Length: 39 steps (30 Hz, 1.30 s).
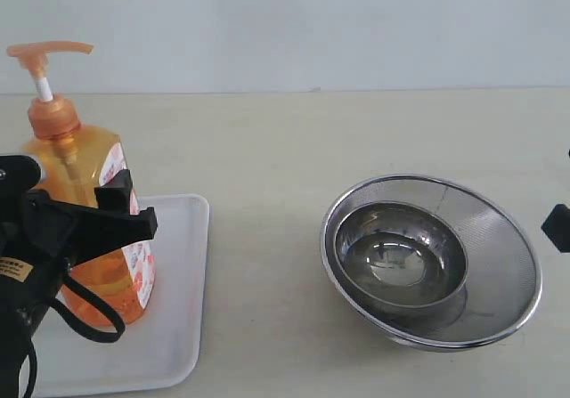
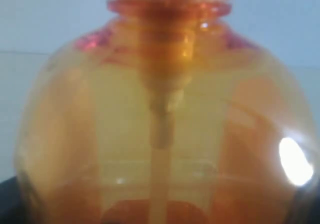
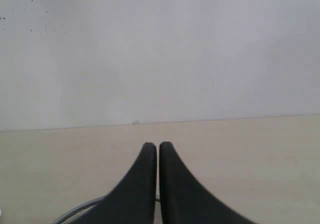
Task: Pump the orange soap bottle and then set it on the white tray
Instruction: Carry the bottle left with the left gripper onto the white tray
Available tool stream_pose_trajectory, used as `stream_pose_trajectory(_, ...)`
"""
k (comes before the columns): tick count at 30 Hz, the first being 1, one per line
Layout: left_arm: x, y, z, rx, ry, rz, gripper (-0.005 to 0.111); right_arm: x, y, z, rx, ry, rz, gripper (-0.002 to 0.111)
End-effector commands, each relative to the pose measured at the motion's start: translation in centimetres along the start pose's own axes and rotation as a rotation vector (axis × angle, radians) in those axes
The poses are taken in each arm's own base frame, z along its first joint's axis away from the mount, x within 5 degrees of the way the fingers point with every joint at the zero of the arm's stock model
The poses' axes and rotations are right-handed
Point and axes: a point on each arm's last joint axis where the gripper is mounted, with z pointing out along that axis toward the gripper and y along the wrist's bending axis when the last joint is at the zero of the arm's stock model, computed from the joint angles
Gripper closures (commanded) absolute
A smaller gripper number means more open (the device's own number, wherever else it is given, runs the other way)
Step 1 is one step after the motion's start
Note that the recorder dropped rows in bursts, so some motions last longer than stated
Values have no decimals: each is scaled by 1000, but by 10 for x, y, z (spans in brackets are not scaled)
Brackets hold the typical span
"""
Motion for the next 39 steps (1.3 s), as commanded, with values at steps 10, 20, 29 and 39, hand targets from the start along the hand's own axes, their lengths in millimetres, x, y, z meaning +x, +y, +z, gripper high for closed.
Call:
stream_pose_trajectory(10,-10,-3,1,9,-87,-14,23,0,1,0,-13,-6,-17,108)
stream_pose_trajectory(20,-10,-2,1,6,-87,17,21,0,1,0,-15,-6,-18,108)
stream_pose_trajectory(29,-10,-3,0,7,-86,35,21,-1,1,0,-13,-10,-18,108)
stream_pose_trajectory(39,-10,-3,0,7,-86,35,21,-1,1,0,-15,-11,-24,108)
